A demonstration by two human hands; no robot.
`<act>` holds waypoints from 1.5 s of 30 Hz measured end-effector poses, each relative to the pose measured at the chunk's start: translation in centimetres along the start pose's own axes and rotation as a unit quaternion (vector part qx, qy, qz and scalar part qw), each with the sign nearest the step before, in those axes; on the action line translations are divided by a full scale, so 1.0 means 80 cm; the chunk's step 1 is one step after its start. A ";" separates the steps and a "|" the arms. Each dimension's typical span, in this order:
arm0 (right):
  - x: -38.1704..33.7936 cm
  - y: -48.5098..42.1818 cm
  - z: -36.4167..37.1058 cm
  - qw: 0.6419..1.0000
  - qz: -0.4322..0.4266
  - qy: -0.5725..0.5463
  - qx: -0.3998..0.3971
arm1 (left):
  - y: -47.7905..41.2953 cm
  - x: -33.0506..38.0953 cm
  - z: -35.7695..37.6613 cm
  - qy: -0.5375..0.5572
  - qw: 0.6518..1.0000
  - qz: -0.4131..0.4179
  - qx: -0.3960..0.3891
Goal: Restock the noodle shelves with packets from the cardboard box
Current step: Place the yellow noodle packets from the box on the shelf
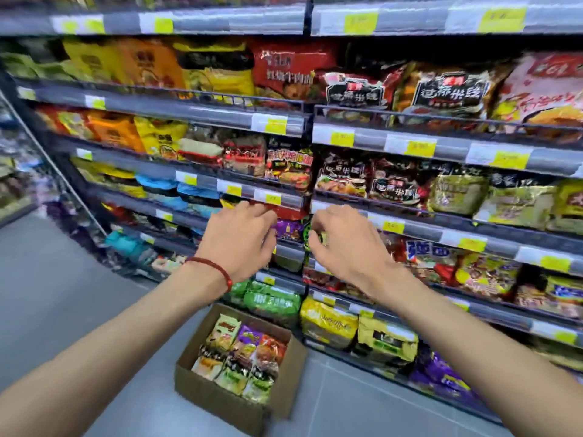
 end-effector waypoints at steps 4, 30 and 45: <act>-0.031 -0.025 0.071 1.000 -0.004 0.006 -0.028 | 0.014 -0.056 0.063 0.014 0.999 -0.010 -0.036; -0.160 -0.122 0.604 0.930 0.271 -0.057 -0.242 | 0.114 -0.414 0.558 0.141 0.935 -0.004 -0.324; -0.238 0.036 1.057 0.867 0.338 -0.152 -0.332 | 0.367 -0.490 0.943 0.191 0.900 -0.032 -0.391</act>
Point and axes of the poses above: each hand's wrist, its own y-axis away from the middle knuckle, its own z-axis out of the palm, x = y × z, the point moved 6 cm from there along -y, towards the middle knuckle, and after that the axes turned 3 degrees about y, right-handed, at the moved point
